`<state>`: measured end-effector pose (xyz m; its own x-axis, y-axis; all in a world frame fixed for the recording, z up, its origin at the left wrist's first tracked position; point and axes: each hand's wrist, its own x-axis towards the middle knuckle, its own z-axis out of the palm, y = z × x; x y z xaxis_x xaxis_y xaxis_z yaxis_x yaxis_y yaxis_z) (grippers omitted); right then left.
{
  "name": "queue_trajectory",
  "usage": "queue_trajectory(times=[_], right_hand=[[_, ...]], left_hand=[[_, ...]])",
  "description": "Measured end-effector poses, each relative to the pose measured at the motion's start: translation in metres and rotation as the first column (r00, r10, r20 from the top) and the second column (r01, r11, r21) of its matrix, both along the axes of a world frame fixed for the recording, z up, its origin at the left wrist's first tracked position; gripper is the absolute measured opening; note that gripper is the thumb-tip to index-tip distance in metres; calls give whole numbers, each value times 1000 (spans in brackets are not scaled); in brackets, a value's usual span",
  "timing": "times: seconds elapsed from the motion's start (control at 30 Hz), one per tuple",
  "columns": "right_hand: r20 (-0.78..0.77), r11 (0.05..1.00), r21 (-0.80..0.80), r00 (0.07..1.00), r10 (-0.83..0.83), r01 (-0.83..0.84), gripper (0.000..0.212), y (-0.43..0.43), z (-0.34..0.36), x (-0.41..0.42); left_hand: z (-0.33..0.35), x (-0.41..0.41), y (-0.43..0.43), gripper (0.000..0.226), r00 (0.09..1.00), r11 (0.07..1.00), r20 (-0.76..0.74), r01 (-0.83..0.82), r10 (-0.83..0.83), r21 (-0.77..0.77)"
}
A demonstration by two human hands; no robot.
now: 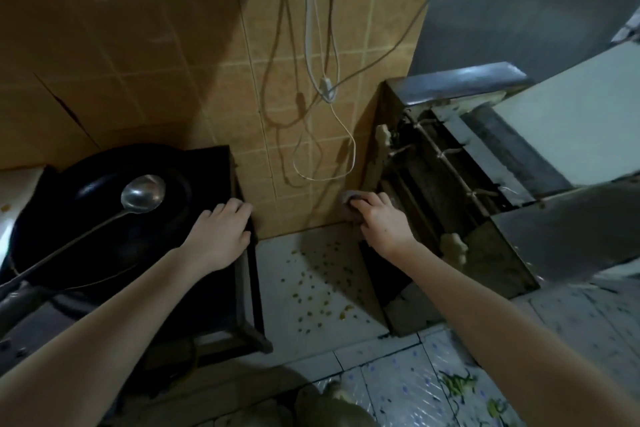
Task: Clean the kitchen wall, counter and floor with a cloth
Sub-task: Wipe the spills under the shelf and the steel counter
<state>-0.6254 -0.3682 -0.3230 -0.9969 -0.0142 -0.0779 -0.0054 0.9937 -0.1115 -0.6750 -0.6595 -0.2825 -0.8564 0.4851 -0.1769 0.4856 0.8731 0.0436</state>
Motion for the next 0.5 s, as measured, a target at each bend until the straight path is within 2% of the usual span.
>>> queue_trajectory(times=[0.33, 0.5], right_hand=[[99, 989, -90, 989, -107, 116, 55, 4, -48, 24], [72, 959, -148, 969, -235, 243, 54, 12, -82, 34]], left_hand=[[-46, 4, 40, 43, 990, 997, 120, 82, -81, -5], [-85, 11, 50, 45, 990, 997, 126, 63, -56, -54]])
